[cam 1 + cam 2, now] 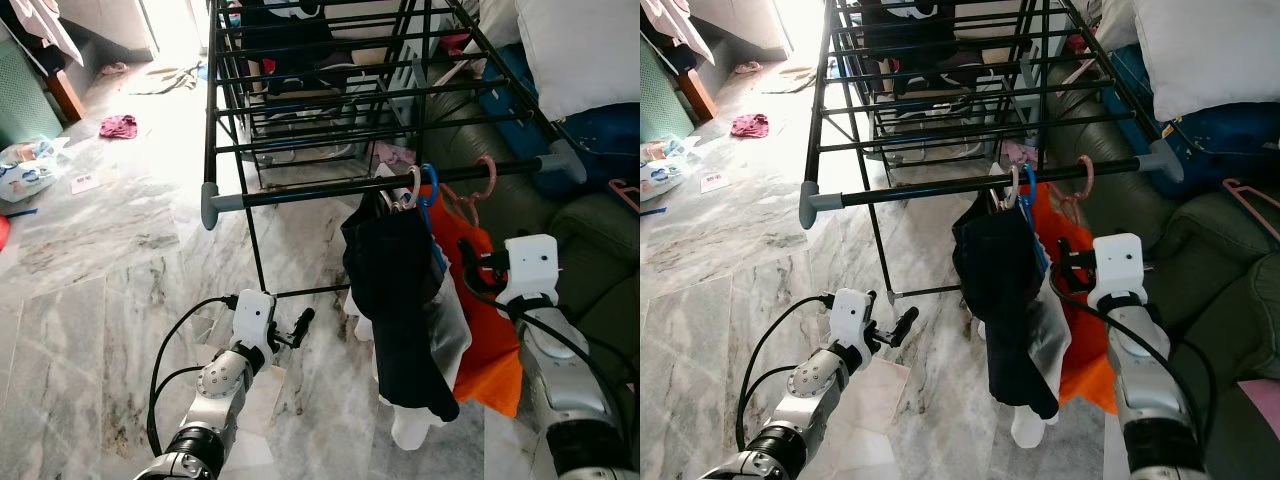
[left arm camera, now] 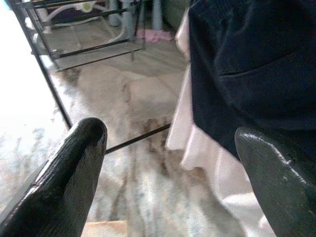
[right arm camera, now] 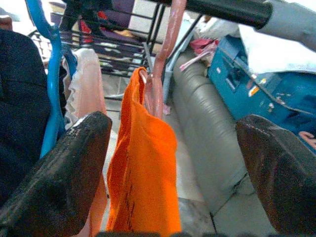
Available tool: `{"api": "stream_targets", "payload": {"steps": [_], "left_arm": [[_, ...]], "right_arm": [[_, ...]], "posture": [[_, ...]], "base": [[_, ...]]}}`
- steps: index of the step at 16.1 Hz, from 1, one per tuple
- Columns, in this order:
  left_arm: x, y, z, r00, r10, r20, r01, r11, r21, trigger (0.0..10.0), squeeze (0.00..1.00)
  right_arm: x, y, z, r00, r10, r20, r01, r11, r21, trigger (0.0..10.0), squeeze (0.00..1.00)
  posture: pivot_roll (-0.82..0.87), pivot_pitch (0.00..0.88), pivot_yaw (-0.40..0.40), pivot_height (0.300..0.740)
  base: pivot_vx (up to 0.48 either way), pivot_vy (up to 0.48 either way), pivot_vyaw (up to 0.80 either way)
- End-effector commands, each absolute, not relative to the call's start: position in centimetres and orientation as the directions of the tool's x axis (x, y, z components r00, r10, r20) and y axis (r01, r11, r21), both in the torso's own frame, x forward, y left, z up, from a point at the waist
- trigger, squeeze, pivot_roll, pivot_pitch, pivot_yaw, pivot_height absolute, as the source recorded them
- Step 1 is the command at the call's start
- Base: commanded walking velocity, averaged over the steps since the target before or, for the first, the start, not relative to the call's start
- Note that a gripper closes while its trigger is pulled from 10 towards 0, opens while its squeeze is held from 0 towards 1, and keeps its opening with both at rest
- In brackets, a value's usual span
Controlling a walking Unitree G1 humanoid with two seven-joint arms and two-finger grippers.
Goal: Hang hanger
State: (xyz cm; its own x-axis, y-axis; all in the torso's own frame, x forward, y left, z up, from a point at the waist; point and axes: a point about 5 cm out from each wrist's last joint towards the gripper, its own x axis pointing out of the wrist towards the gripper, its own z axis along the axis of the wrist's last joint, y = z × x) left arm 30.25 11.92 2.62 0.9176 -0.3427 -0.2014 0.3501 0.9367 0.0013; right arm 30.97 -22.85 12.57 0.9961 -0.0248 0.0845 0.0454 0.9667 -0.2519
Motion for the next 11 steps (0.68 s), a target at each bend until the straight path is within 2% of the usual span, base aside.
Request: {"api": "stream_targets", "payload": {"steps": [1,6,11], "left_arm": [[30.3,12.2,2.8,0.921,-0.337,-0.194,0.350,0.936,0.031,10.0,0.00],[30.7,12.6,3.4,0.931,-0.324,-0.167,0.338,0.939,0.061,10.0,0.00],[31.8,14.1,4.8,0.964,-0.237,-0.120,0.248,0.965,0.088,10.0,0.00]], "right_arm": [[30.5,-22.4,13.1,0.993,-0.039,0.115,0.067,0.966,-0.249,10.0,1.00],[30.1,-21.4,13.4,0.989,-0.042,0.142,0.078,0.962,-0.262,10.0,1.00],[29.4,-19.3,14.1,0.978,-0.062,0.199,0.123,0.942,-0.311,10.0,1.00]], "posture": [[-0.12,0.160,0.037,0.740],[-0.11,0.160,0.027,0.740],[-0.10,0.136,0.016,0.740]], "base": [[0.000,0.000,0.00],[0.000,0.000,0.00],[0.000,0.000,0.00]]}}
